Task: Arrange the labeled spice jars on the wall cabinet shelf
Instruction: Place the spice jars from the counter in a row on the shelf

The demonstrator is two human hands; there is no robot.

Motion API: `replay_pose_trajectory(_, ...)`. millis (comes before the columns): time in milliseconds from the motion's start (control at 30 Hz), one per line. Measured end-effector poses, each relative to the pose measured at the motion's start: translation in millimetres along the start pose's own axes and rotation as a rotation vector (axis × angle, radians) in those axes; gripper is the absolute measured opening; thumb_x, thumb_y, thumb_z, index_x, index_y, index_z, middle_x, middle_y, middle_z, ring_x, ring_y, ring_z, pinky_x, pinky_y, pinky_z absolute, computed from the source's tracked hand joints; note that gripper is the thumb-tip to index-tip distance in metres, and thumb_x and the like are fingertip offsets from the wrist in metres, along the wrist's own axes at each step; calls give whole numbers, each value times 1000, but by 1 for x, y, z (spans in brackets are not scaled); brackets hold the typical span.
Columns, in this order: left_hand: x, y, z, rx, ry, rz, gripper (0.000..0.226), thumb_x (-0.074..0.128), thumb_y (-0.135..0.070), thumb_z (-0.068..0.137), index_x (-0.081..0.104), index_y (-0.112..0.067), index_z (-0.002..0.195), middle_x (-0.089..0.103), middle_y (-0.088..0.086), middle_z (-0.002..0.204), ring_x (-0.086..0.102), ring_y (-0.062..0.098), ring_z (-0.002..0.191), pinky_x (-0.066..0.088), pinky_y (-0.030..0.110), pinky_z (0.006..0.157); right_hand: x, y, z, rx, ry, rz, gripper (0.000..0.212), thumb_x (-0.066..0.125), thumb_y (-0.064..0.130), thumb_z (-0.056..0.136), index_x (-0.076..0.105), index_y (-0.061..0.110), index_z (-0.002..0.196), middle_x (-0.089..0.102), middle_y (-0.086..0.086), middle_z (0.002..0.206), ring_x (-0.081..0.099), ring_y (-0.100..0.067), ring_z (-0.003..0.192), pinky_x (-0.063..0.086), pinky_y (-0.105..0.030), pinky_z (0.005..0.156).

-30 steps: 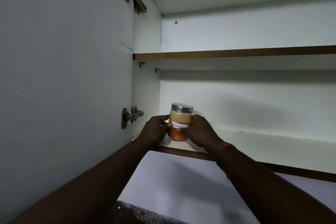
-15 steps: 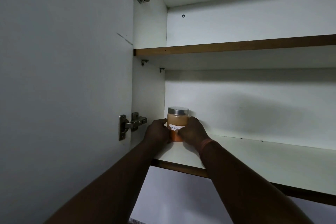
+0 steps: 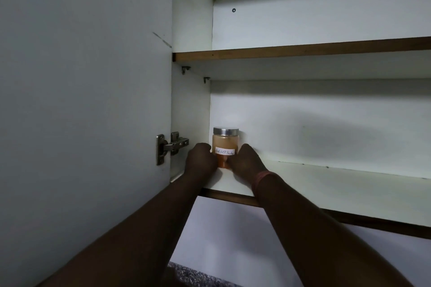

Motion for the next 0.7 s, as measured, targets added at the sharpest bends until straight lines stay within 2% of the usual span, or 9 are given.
replay_pose_trajectory(67, -4, -5, -15, 53, -25, 21, 28, 57, -6, 94, 62, -9, 67, 63, 8, 70, 61, 25, 78, 44, 25, 65, -4, 4, -12, -22, -35, -43, 42, 72, 19, 92, 58, 0, 127, 66, -19, 128, 64, -35, 118, 52, -38, 99)
replay_pose_trajectory(133, -6, -11, -32, 114, -71, -5, 20, 57, -7, 95, 76, -4, 101, 76, 13, 101, 68, 26, 94, 52, 28, 81, -9, 10, -27, -61, -85, -50, 37, 70, 16, 93, 61, 2, 126, 66, -17, 130, 63, -33, 119, 50, -33, 97)
replay_pose_trajectory(200, -8, -17, -53, 172, -161, -78, 33, 55, -1, 93, 73, -5, 120, 73, 13, 121, 67, 27, 113, 49, 31, 99, -19, 19, -46, -137, -172, -67, 30, 66, 12, 93, 67, 2, 121, 68, -15, 128, 64, -32, 120, 47, -30, 97)
replay_pose_trajectory(267, -12, -21, -79, 250, -243, -145, 39, 49, 4, 90, 73, -7, 119, 72, 12, 123, 65, 24, 117, 45, 26, 101, -27, 29, -69, -217, -268, -64, 23, 59, 7, 94, 73, 4, 112, 72, -14, 120, 66, -29, 115, 47, -31, 97)
replay_pose_trajectory(367, -14, -17, -118, 375, -325, -228, 39, 47, 3, 89, 74, -11, 112, 73, 6, 114, 65, 18, 109, 47, 24, 93, -29, 30, -110, -345, -395, -42, 19, 55, 5, 94, 73, 5, 97, 74, -12, 103, 68, -28, 102, 49, -34, 90)
replay_pose_trajectory(467, -7, 2, -155, 414, -360, -290, 34, 47, -2, 88, 73, -17, 103, 73, -2, 105, 65, 11, 99, 49, 23, 83, -18, 8, -155, -460, -447, -76, 17, 53, 7, 92, 68, 7, 100, 68, -9, 100, 62, -28, 98, 48, -36, 86)
replay_pose_trajectory(567, 12, 33, -195, 377, -297, -288, 32, 46, -1, 86, 72, -17, 96, 74, -4, 101, 65, 12, 98, 50, 26, 81, 0, -32, -199, -463, -419, -111, 17, 52, 7, 93, 67, 8, 100, 67, -6, 100, 60, -27, 99, 47, -35, 87)
replay_pose_trajectory(700, 51, 95, -260, 205, -129, -263, 33, 47, 1, 83, 72, -17, 94, 74, -4, 100, 65, 13, 100, 52, 33, 85, 37, -101, -264, -304, -288, -158, 17, 53, 6, 92, 66, 8, 103, 66, -7, 103, 59, -29, 104, 48, -38, 90)
Point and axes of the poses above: each hand's wrist, its own z-axis towards the middle knuckle, its own x-axis out of the palm, y = z × x, the point moved 2 cm from there along z, towards the middle knuckle
